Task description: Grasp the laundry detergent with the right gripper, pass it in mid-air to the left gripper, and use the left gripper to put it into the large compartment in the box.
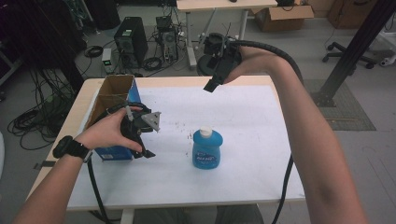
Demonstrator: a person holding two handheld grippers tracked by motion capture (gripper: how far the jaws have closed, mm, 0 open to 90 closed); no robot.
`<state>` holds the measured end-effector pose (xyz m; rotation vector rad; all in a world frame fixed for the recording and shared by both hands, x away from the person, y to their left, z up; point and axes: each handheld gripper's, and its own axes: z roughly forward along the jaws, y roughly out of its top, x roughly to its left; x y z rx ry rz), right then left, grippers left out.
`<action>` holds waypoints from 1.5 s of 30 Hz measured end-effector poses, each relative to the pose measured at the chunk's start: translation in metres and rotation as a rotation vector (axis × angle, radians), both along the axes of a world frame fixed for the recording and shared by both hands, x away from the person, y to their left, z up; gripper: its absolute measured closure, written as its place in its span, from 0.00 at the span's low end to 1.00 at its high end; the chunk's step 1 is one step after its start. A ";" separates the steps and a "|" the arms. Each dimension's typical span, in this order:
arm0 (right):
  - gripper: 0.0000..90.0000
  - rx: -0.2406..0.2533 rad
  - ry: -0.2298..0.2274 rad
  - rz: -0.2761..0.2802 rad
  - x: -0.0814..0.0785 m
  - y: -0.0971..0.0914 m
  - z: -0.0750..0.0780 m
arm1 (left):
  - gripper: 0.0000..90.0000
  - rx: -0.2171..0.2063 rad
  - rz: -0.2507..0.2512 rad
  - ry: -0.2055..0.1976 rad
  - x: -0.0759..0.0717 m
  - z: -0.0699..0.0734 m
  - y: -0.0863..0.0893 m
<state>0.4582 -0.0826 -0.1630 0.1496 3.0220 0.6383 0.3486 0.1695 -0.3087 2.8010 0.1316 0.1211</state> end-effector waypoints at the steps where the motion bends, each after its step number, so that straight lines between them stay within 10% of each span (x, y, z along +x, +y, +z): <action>1: 0.05 0.002 -0.003 0.003 0.000 -0.001 0.000 | 0.05 0.000 0.000 -0.001 0.000 0.000 0.000; 25: 0.03 0.188 -0.056 -0.016 -0.024 -0.060 0.007 | 0.04 -0.009 0.024 -0.009 -0.004 0.007 0.004; 45: 0.02 0.422 -0.089 -0.048 -0.058 -0.124 -0.029 | 0.05 -0.009 0.046 -0.014 -0.010 0.011 0.005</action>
